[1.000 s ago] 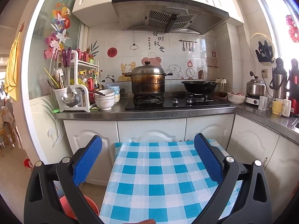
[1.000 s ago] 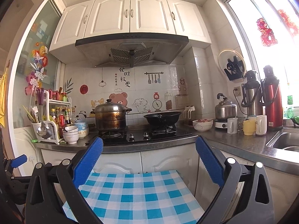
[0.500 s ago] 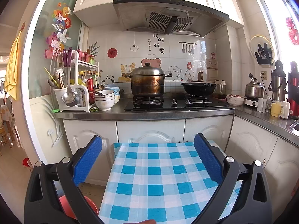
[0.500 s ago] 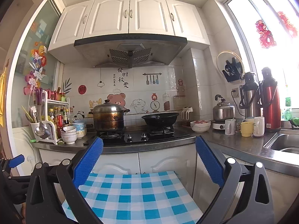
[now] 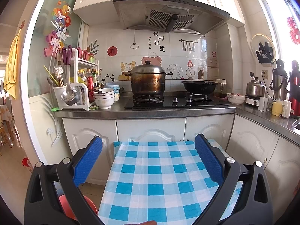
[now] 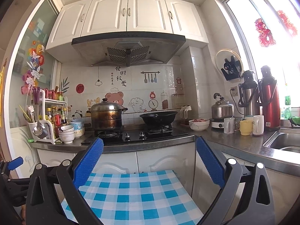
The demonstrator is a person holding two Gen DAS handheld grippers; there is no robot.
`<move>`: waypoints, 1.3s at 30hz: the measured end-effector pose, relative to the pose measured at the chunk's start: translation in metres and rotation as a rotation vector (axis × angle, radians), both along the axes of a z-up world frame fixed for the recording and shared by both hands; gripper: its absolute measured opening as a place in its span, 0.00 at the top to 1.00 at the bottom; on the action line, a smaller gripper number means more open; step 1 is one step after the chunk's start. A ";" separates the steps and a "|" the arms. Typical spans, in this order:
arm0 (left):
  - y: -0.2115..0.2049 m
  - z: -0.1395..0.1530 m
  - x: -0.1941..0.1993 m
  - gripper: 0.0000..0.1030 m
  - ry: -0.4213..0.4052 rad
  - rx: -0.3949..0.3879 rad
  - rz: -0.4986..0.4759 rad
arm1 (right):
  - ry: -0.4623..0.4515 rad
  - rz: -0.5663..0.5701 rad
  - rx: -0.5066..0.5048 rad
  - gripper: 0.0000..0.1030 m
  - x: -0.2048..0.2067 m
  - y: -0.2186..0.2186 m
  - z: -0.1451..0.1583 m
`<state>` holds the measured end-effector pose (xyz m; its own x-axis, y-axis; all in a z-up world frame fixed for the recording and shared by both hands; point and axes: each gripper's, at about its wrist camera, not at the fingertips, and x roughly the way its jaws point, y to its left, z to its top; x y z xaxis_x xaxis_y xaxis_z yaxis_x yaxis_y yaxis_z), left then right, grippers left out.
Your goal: Collect trash
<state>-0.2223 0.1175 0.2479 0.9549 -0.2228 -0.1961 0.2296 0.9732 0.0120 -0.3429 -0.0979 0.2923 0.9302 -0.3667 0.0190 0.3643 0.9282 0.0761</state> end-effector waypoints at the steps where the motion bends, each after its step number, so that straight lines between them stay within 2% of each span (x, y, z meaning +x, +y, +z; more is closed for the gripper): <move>1: 0.000 -0.001 0.001 0.04 0.001 0.000 0.002 | 0.003 0.001 0.000 0.05 0.002 -0.001 -0.001; 30: -0.016 -0.017 0.019 0.04 0.045 0.012 -0.004 | 0.033 0.006 0.021 0.05 0.017 -0.012 -0.014; 35: -0.021 -0.027 0.028 0.04 0.071 0.021 0.002 | 0.063 0.015 0.031 0.05 0.028 -0.017 -0.025; 39: -0.025 -0.047 0.047 0.04 0.140 0.002 -0.011 | 0.125 0.031 0.070 0.05 0.047 -0.029 -0.046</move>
